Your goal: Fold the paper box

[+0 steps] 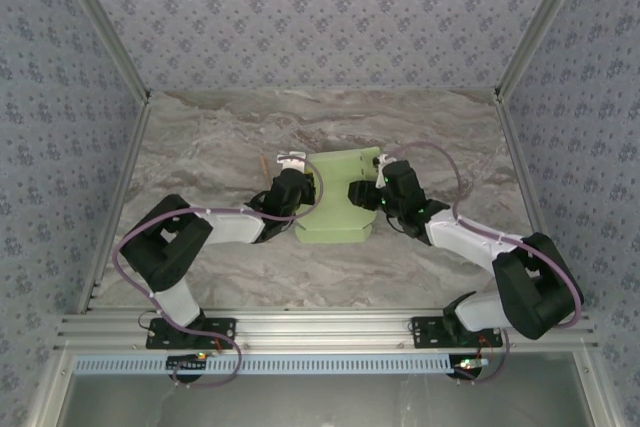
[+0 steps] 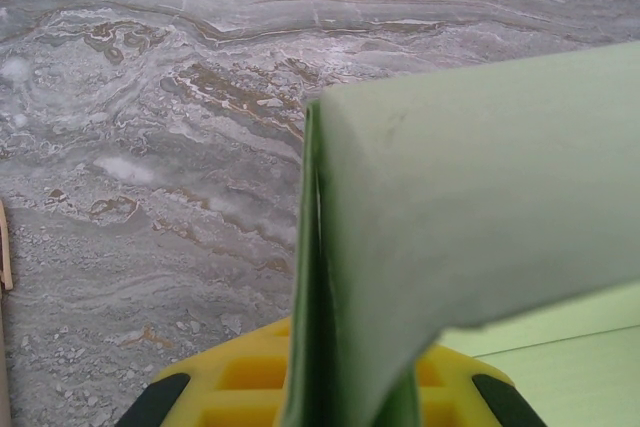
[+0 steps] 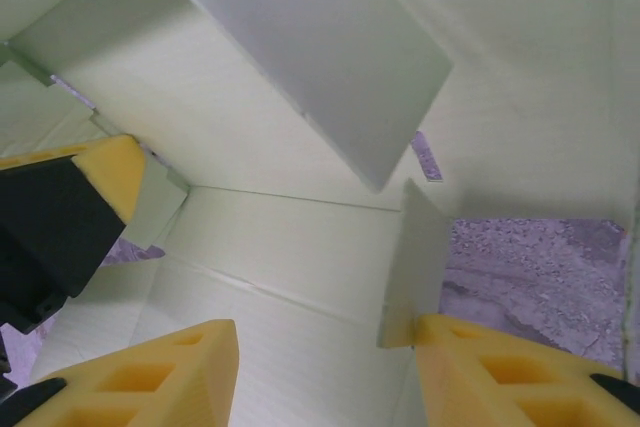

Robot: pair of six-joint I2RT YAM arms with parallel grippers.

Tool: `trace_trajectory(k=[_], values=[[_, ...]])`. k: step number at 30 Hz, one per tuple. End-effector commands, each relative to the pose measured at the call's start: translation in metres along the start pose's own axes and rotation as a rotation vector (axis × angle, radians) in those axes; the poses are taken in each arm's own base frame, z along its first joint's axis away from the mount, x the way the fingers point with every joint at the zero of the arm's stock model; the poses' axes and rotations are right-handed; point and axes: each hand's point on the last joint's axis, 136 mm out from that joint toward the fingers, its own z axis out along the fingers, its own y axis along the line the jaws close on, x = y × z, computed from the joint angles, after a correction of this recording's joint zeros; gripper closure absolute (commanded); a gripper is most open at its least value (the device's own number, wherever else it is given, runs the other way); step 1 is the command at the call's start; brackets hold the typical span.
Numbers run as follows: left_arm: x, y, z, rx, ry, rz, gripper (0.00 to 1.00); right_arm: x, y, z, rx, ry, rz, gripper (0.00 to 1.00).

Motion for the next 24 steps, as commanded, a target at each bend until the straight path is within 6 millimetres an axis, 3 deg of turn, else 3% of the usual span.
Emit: trace_trajectory(k=[1, 12, 16, 24], values=[[-0.006, -0.01, 0.002, 0.026, -0.007, 0.009, 0.98, -0.021, 0.025, -0.001, -0.077, -0.065, -0.075, 0.51], [-0.004, -0.01, 0.002, 0.027, -0.004, 0.009, 0.98, -0.006, 0.037, 0.017, -0.104, 0.004, -0.116, 0.58], [-0.004, -0.01, 0.002, 0.025, -0.004, 0.01, 0.98, -0.002, 0.032, 0.019, -0.082, 0.028, -0.118, 0.6], [-0.006, -0.002, 0.002, -0.001, -0.011, 0.009, 0.98, -0.01, 0.018, -0.009, -0.024, 0.032, -0.158, 0.56]])
